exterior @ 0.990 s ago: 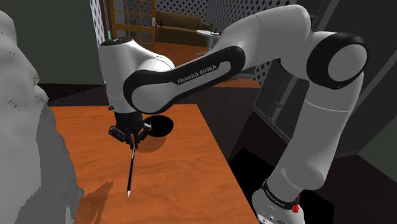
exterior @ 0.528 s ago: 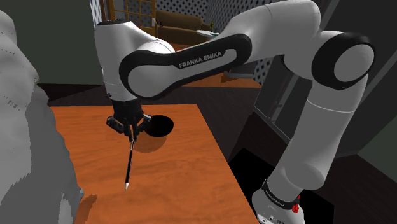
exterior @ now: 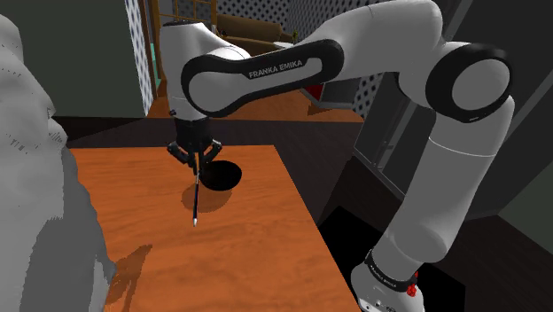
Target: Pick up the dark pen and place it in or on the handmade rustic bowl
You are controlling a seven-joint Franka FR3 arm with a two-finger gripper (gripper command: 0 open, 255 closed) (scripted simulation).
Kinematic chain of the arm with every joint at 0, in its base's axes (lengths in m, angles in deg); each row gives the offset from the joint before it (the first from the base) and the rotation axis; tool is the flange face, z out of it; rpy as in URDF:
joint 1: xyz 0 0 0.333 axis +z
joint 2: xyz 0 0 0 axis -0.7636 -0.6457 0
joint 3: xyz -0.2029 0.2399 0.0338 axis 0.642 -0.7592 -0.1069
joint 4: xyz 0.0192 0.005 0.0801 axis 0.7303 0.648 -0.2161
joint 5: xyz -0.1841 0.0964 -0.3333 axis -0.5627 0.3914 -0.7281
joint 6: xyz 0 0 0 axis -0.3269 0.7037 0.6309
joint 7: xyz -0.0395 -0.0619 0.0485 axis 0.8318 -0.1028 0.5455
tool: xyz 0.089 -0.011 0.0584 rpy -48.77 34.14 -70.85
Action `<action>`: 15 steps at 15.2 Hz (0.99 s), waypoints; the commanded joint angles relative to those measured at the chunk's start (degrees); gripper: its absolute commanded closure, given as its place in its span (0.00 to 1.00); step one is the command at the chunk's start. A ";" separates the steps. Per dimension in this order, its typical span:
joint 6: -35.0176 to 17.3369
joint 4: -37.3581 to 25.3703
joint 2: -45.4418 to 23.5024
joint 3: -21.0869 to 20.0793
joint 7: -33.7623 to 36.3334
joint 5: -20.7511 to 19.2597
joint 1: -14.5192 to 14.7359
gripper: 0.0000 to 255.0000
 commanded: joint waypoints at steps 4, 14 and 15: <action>0.76 -2.46 -1.38 2.63 -6.20 -0.52 -3.47 1.00; 1.46 -8.81 -6.80 6.64 -15.00 -2.46 -8.33 1.00; 0.75 -8.23 -6.95 6.68 -14.91 -2.56 -8.33 1.00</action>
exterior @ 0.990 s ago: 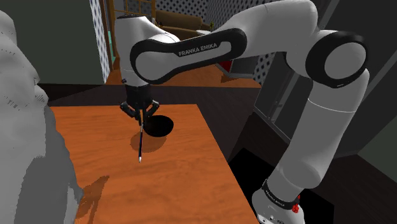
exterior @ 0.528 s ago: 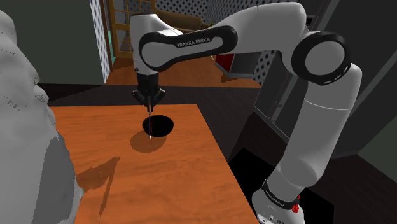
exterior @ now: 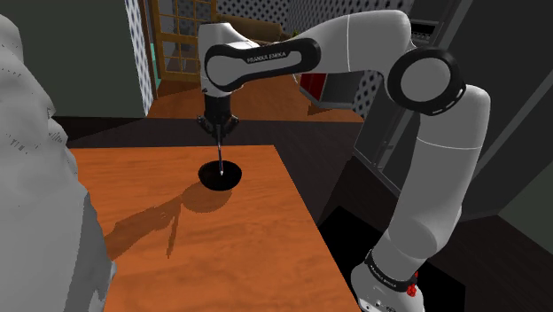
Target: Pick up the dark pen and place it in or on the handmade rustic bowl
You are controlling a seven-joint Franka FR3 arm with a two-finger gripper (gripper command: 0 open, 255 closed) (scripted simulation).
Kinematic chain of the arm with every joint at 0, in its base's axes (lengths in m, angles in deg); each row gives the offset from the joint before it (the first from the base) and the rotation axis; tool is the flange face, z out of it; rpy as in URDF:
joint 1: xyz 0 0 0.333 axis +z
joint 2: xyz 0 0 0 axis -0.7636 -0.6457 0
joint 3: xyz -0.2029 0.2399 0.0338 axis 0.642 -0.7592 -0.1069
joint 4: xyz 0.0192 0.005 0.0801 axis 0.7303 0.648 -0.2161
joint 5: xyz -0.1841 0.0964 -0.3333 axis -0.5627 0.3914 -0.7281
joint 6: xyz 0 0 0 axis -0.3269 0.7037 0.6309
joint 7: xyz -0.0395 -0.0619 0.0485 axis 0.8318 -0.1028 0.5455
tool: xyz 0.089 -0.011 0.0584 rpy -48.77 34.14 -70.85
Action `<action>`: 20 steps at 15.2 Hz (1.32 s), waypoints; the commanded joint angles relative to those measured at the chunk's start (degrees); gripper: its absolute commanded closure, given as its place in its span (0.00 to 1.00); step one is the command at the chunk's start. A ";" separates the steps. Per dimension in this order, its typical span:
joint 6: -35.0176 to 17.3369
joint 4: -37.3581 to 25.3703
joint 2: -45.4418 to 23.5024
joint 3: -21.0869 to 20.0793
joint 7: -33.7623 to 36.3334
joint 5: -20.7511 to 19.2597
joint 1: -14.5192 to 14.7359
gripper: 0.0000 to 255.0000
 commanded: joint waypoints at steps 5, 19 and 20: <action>-4.07 3.11 -1.07 0.26 0.51 -0.68 -0.03 1.00; -8.97 6.37 -2.95 0.68 1.47 -1.87 0.15 1.00; -8.97 6.37 -2.95 0.68 1.47 -1.87 0.15 1.00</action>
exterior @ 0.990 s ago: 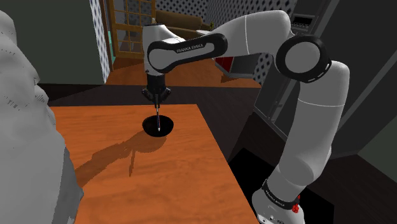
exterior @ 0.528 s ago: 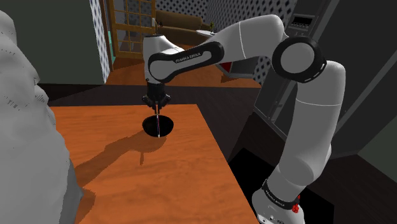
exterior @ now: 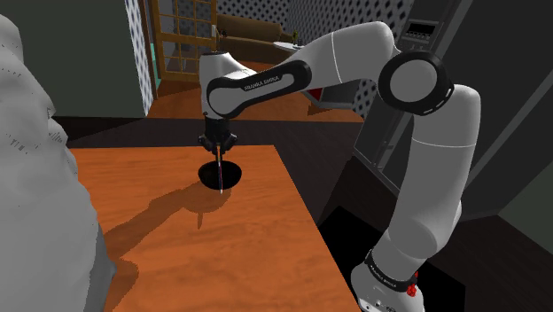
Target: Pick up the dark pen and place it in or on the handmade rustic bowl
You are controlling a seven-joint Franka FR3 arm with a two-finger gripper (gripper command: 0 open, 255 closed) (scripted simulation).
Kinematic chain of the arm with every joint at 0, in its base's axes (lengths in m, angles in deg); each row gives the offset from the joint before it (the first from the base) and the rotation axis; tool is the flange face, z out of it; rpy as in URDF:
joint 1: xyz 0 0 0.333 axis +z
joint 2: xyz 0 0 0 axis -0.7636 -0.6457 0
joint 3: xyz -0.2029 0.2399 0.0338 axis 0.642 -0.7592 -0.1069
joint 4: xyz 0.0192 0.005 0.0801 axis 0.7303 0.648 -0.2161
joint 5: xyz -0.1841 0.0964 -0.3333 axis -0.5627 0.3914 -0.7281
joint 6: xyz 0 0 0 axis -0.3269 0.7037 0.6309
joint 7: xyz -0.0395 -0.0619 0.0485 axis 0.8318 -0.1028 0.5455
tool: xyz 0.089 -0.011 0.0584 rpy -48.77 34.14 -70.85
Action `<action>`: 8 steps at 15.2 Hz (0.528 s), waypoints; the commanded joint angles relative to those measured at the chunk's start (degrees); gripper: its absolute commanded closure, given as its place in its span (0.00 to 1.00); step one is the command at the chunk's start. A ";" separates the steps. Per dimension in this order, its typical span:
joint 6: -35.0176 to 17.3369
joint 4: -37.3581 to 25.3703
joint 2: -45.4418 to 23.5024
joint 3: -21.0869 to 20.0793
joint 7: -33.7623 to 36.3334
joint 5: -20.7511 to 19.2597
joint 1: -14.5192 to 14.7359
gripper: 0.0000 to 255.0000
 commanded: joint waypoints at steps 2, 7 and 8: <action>0.00 0.05 0.02 -0.01 -0.01 0.02 -0.01 0.00; 1.67 -1.07 0.63 -0.18 -0.27 0.42 -0.02 0.00; 3.37 -2.24 1.23 -0.35 -0.53 0.80 -0.02 0.00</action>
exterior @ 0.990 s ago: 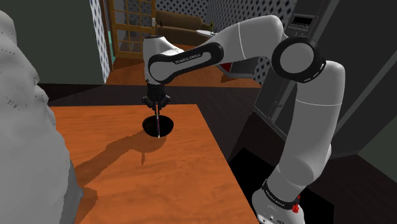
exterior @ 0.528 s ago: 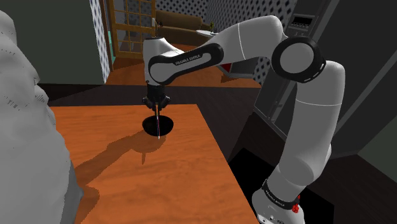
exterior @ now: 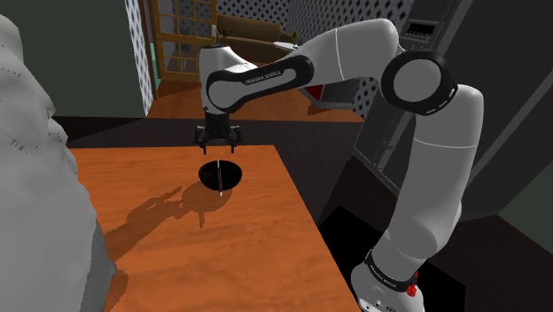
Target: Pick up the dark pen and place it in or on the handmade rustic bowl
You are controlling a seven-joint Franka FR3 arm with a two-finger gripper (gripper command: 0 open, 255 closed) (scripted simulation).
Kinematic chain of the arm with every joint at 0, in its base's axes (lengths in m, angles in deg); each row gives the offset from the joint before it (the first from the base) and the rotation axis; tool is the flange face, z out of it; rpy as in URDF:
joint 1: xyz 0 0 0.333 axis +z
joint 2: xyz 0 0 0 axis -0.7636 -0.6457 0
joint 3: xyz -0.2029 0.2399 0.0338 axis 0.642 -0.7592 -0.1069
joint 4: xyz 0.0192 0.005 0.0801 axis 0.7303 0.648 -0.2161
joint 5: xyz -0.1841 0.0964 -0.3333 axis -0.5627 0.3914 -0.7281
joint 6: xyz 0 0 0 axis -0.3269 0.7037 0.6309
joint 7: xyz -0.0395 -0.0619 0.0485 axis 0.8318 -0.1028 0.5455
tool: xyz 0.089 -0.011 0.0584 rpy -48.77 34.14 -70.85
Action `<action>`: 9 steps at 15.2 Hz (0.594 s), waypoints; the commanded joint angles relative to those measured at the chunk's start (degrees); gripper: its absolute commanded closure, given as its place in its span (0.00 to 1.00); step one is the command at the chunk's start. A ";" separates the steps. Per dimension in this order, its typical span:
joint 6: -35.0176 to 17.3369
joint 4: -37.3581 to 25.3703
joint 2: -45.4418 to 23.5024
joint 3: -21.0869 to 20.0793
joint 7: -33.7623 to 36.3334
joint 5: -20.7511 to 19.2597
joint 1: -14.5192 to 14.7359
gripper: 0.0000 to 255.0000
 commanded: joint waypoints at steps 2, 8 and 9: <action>4.51 -3.42 1.16 -0.39 -0.48 0.80 0.14 0.00; 4.51 -3.42 1.16 -0.39 -0.48 0.80 0.14 0.00; 4.51 -3.42 1.16 -0.39 -0.48 0.80 0.14 0.00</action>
